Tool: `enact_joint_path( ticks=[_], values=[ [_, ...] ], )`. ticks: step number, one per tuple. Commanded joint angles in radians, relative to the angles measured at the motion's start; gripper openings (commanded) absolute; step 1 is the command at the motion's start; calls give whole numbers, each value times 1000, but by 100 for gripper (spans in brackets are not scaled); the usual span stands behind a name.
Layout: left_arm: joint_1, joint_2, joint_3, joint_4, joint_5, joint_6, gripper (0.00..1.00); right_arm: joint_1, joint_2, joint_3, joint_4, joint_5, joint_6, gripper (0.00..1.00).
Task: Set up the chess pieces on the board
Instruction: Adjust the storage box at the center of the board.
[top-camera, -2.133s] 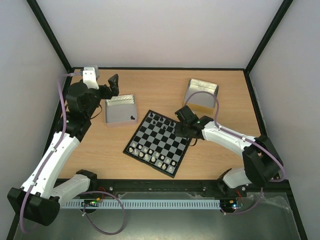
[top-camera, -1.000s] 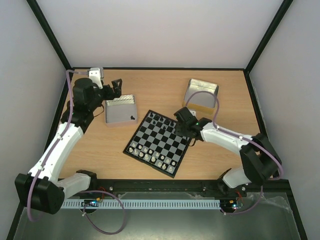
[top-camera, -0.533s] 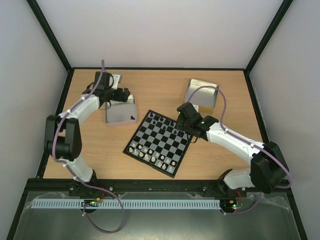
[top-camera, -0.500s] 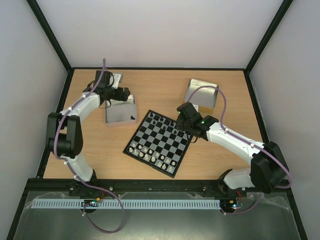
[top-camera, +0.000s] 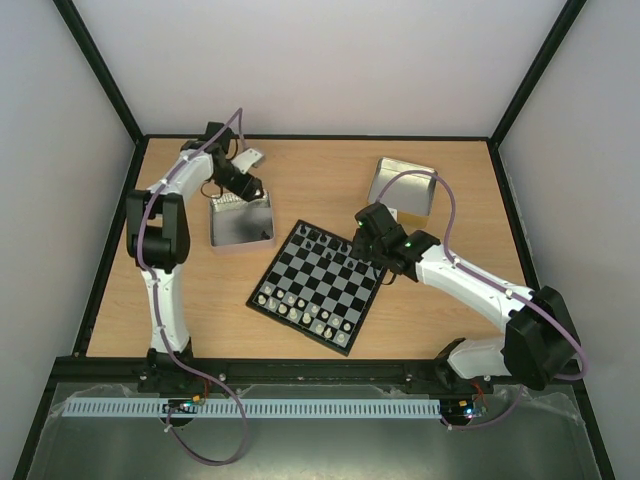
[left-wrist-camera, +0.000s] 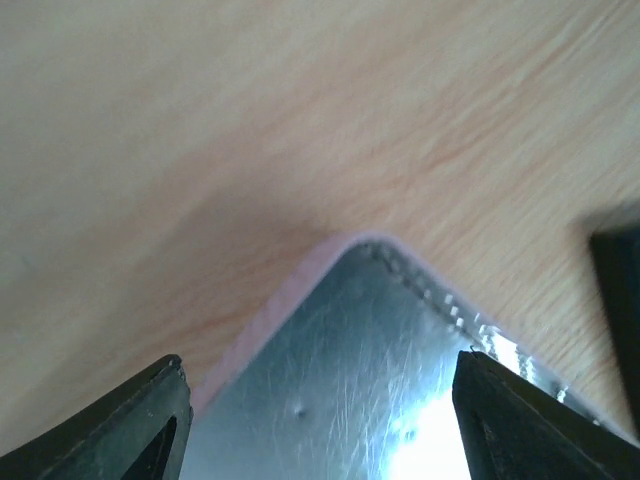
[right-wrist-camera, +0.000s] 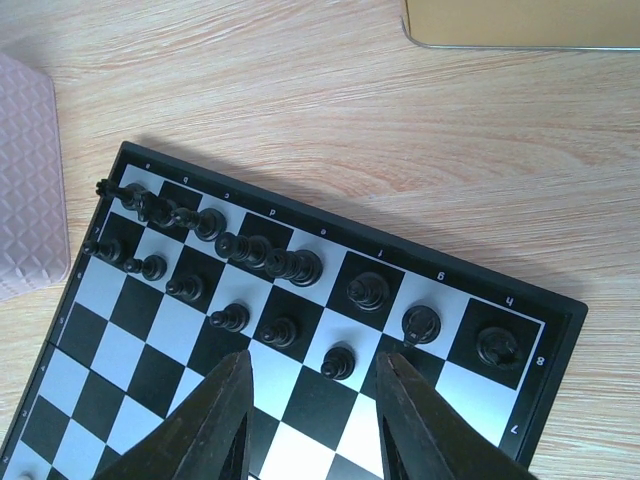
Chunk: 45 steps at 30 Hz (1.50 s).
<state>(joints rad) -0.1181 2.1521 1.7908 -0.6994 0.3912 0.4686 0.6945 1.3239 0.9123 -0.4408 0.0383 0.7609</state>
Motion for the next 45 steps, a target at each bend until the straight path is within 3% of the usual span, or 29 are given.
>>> enact_joint_path(
  ticks=[1,9,16,30,42,45],
  values=[
    [30,42,30,-136,30,71,72,6,-14,12,-9,9,8,33],
    [32,101,77,-142,-24,38,61,6,-12,12,-10,6,7,33],
    [32,95,44,-58,-157,-12,39,7,-14,10,-3,2,10,32],
    [32,107,48,-51,-176,4,52,6,-18,-5,15,-12,15,32],
    [34,82,-20,27,-277,-56,15,6,-22,-17,33,-14,18,32],
    [39,55,-52,58,-295,-68,12,7,-19,-14,36,-17,17,32]
  ],
)
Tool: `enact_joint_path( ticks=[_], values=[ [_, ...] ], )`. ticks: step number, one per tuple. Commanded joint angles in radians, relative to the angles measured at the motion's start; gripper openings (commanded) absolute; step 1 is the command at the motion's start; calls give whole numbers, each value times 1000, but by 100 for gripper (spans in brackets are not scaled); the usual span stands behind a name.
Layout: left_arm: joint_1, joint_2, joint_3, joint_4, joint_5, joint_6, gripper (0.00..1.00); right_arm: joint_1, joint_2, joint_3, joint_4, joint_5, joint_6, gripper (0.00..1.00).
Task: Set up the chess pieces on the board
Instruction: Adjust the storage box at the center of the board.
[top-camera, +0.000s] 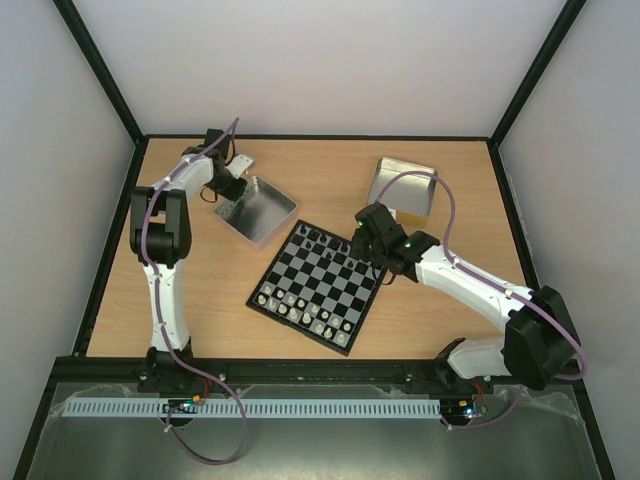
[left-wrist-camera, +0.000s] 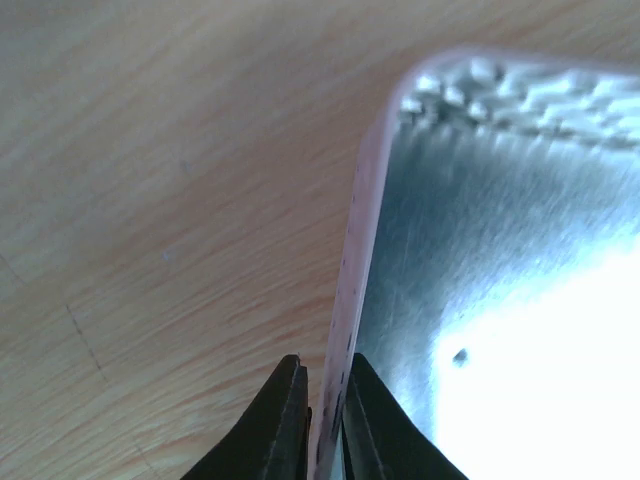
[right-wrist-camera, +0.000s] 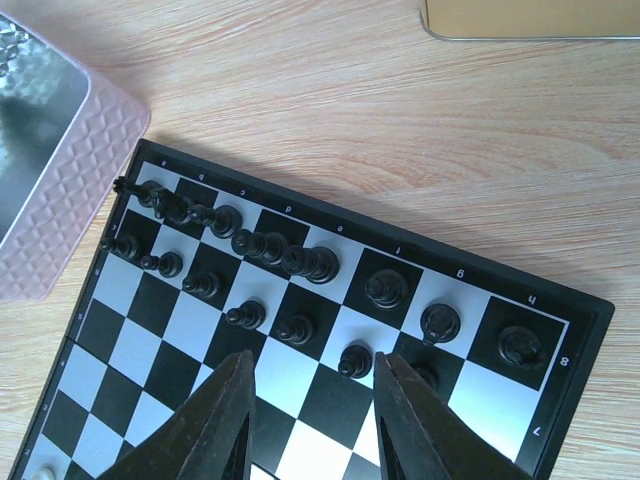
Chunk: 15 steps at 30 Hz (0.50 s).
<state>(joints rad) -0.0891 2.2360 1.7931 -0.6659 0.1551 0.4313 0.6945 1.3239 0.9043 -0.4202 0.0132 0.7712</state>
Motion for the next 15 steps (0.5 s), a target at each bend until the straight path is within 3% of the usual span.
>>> enact_joint_path(
  ticks=[1,15],
  values=[
    [13,-36,-62,30,-64,-37,11,7,-19,-7,16,5,8,32],
    [22,-138,-221,37,-128,-292,2,5,-24,-14,24,-5,9,32]
  ],
)
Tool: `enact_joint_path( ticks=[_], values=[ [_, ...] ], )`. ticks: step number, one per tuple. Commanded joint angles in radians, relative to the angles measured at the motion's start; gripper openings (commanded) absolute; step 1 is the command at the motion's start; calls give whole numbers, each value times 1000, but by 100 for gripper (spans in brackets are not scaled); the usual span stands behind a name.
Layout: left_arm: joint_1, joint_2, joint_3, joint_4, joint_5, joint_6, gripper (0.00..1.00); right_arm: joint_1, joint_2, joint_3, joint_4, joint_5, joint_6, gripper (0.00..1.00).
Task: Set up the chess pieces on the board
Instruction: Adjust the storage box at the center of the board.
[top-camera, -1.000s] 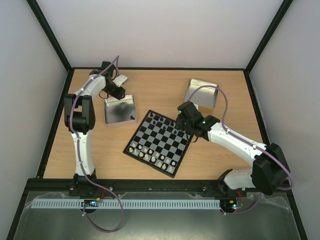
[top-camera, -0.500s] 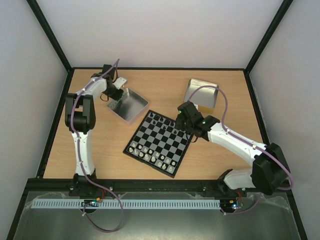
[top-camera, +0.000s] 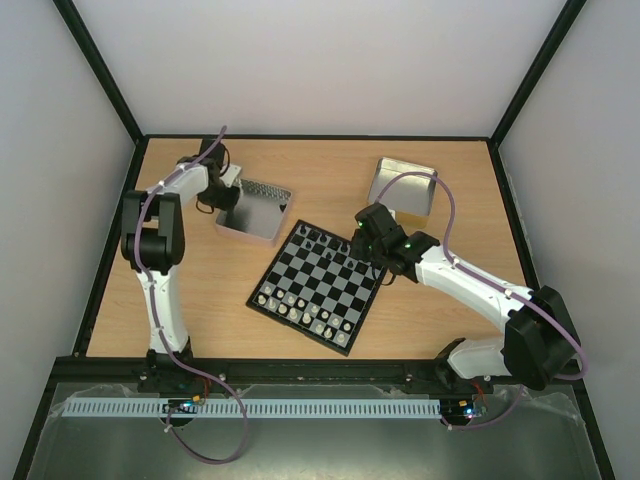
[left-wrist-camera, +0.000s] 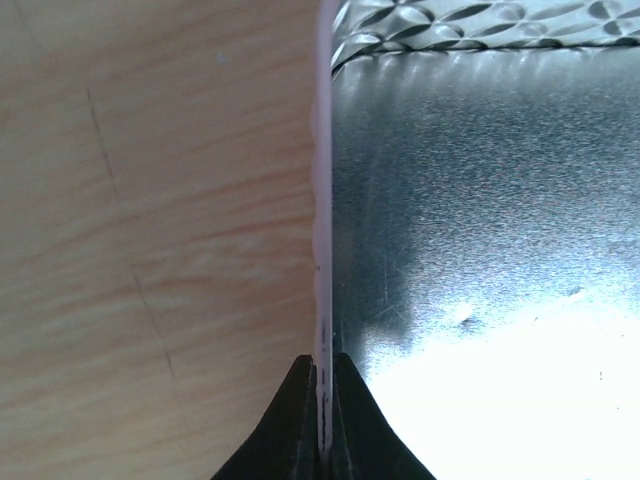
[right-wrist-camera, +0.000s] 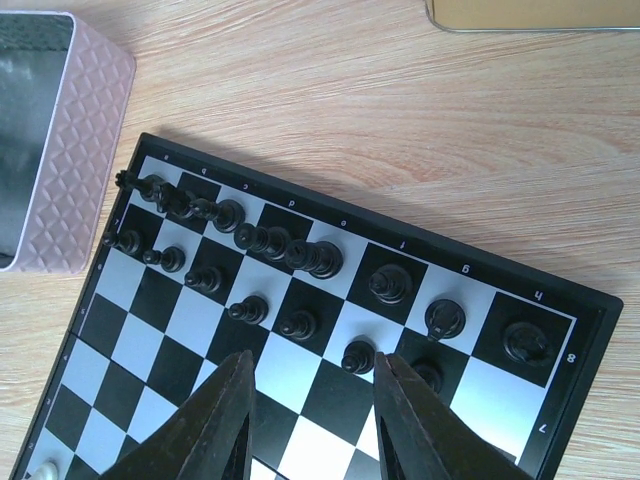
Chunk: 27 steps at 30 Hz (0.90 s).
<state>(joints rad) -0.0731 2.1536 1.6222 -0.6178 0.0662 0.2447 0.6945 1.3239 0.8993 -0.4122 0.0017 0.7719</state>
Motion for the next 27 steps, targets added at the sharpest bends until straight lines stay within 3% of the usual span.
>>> enact_joint_path(
  ticks=[1,11,13,16,22,27],
  values=[
    [6,-53,-60,-20,-57,-121,2,6,-22,-8,16,3,6,32],
    [10,-107,-145,-27,-90,-362,4,5,-11,1,21,-17,-1,31],
    [10,-129,-168,-23,-79,-392,20,6,-12,-1,22,-18,-3,31],
    [9,-171,-180,1,-65,-415,30,6,-14,-3,27,-25,-1,31],
    [-33,-281,-128,59,-53,-387,38,6,-25,-11,36,-21,6,31],
    [-103,-279,-91,85,6,-316,46,6,-33,-27,50,-20,13,31]
  ],
)
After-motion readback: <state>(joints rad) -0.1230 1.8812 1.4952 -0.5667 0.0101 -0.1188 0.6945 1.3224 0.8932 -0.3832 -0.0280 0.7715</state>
